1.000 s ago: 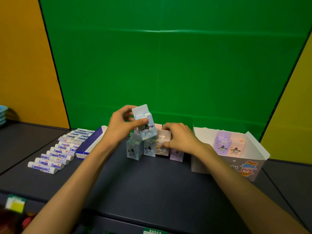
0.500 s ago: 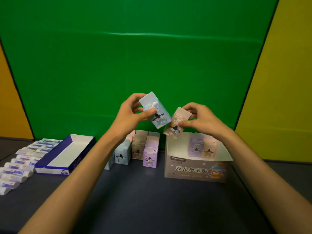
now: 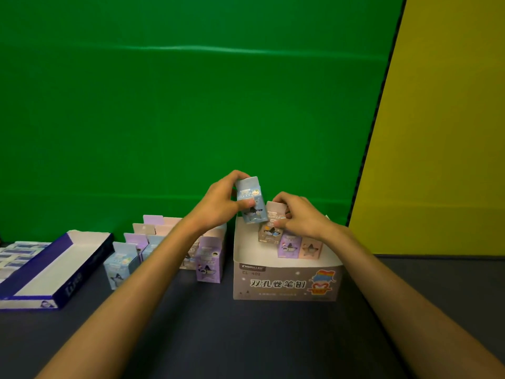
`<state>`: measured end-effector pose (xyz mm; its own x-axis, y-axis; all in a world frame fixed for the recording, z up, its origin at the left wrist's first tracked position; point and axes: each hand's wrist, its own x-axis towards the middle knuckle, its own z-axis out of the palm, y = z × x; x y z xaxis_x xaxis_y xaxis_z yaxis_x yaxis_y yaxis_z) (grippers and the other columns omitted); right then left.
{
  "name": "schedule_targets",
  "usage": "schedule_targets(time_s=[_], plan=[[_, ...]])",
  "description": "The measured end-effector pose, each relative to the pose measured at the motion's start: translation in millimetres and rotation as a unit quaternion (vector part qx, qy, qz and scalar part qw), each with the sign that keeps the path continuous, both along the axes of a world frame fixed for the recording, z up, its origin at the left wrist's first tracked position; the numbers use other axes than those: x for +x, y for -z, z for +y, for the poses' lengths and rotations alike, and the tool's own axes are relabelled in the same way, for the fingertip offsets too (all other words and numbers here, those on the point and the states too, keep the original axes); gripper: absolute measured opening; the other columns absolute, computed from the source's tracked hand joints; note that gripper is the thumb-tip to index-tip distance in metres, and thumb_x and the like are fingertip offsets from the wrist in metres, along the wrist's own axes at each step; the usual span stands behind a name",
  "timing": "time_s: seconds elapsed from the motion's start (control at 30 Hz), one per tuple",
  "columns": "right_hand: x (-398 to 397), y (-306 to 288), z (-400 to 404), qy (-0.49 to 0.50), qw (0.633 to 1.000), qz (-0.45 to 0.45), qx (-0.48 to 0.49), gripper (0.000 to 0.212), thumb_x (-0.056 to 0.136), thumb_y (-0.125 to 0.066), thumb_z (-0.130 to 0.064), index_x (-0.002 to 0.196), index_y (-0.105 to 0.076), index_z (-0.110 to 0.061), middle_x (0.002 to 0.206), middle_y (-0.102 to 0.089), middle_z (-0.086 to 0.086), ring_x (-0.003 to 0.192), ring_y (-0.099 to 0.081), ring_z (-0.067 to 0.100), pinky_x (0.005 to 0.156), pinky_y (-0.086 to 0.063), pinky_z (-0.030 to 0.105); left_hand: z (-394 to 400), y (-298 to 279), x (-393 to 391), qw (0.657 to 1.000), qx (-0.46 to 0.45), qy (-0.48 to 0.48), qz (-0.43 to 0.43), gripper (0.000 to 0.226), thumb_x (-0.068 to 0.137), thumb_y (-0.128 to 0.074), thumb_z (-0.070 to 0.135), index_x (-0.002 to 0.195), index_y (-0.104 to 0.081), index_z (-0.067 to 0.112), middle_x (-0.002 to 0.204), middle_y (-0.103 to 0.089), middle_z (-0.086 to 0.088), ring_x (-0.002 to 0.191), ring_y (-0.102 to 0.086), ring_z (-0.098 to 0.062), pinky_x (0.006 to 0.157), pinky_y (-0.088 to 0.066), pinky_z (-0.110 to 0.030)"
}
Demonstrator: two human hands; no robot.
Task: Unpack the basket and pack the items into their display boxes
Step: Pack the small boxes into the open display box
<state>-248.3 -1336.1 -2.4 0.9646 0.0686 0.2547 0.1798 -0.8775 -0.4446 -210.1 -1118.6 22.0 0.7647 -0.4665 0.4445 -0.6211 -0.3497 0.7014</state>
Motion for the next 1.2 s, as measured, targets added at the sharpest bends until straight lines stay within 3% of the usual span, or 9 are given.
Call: schedule_targets(time_s=[0.17, 0.4, 0.5, 0.63, 0.83, 1.0, 1.2], plan=[[4.9, 11.4, -1.5, -0.014, 0.998, -0.019, -0.060, 0.050, 0.085, -0.076, -0.021, 0.129, -0.053, -0.016, 0.112, -0.049, -0.001, 0.105, -0.047, 0.016, 0.086, -0.037, 0.031, -1.9, 1.7, 7.3, 0.997, 0.080, -0.004, -0.021, 0.043, 0.087, -0.075, 0.012, 0.124, -0.053, 0.014, 0.111, -0.063, -0.005, 0.095, -0.059, -0.020, 0.084, -0.049, -0.033], [4.5, 20.3, -1.0, -0.020, 0.994, -0.017, -0.108, 0.049, 0.087, -0.075, -0.023, 0.125, -0.045, -0.017, 0.121, -0.057, 0.003, 0.106, -0.055, 0.024, 0.088, -0.047, 0.041, -5.4, -2.9, 12.6, 0.977, 0.206, -0.024, -0.043, 0.047, 0.085, -0.075, 0.018, 0.124, -0.051, 0.017, 0.112, -0.063, -0.006, 0.099, -0.060, -0.026, 0.088, -0.050, -0.045], [2.6, 19.9, 0.2, -0.013, 0.987, -0.038, -0.157, 0.051, 0.087, -0.074, -0.030, 0.129, -0.046, -0.019, 0.125, -0.058, 0.002, 0.113, -0.051, 0.022, 0.094, -0.043, 0.040, -12.7, 0.9, 9.3, 0.951, 0.293, -0.047, -0.082, 0.050, 0.083, -0.075, 0.026, 0.126, -0.050, 0.021, 0.115, -0.064, -0.004, 0.104, -0.059, -0.027, 0.085, -0.049, -0.041], [0.5, 22.0, -0.1, -0.015, 0.984, -0.063, -0.167, 0.051, 0.088, -0.072, -0.032, 0.130, -0.047, -0.019, 0.123, -0.057, 0.000, 0.111, -0.046, 0.018, 0.091, -0.038, 0.035, -25.9, 9.7, 5.7, 0.902, 0.392, -0.088, -0.158, 0.052, 0.083, -0.075, 0.035, 0.125, -0.048, 0.022, 0.115, -0.063, -0.004, 0.112, -0.053, -0.027, 0.091, -0.039, -0.041], [2.2, 25.9, -0.6, -0.014, 0.977, -0.065, -0.205, 0.050, 0.087, -0.073, -0.033, 0.129, -0.049, -0.019, 0.120, -0.057, 0.002, 0.109, -0.046, 0.019, 0.092, -0.041, 0.037, -36.3, 16.5, 7.9, 0.887, 0.412, -0.100, -0.181, 0.050, 0.073, -0.083, 0.030, 0.114, -0.058, 0.020, 0.110, -0.060, -0.005, 0.109, -0.056, -0.028, 0.080, -0.041, -0.036], [2.1, 29.6, 2.1, -0.004, 0.965, -0.073, -0.250, 0.055, 0.086, -0.073, -0.039, 0.132, -0.050, -0.019, 0.123, -0.056, 0.001, 0.114, -0.045, 0.020, 0.092, -0.041, 0.038, -41.3, 20.4, 5.0, 0.842, 0.463, -0.136, -0.241, 0.037, 0.078, -0.073, 0.022, 0.113, -0.062, 0.019, 0.111, -0.063, -0.005, 0.113, -0.054, -0.028, 0.091, -0.042, -0.041], [-2.0, 29.7, 6.1, 0.010, 0.959, -0.087, -0.268, 0.054, 0.082, -0.077, -0.038, 0.125, -0.049, -0.021, 0.121, -0.057, 0.000, 0.112, -0.046, 0.020, 0.087, -0.039, 0.037, -46.4, 17.9, 1.3, 0.820, 0.487, -0.150, -0.260, 0.022, 0.086, -0.062, 0.018, 0.108, -0.063, 0.018, 0.110, -0.066, -0.006, 0.113, -0.056, -0.028, 0.094, -0.041, -0.041]])
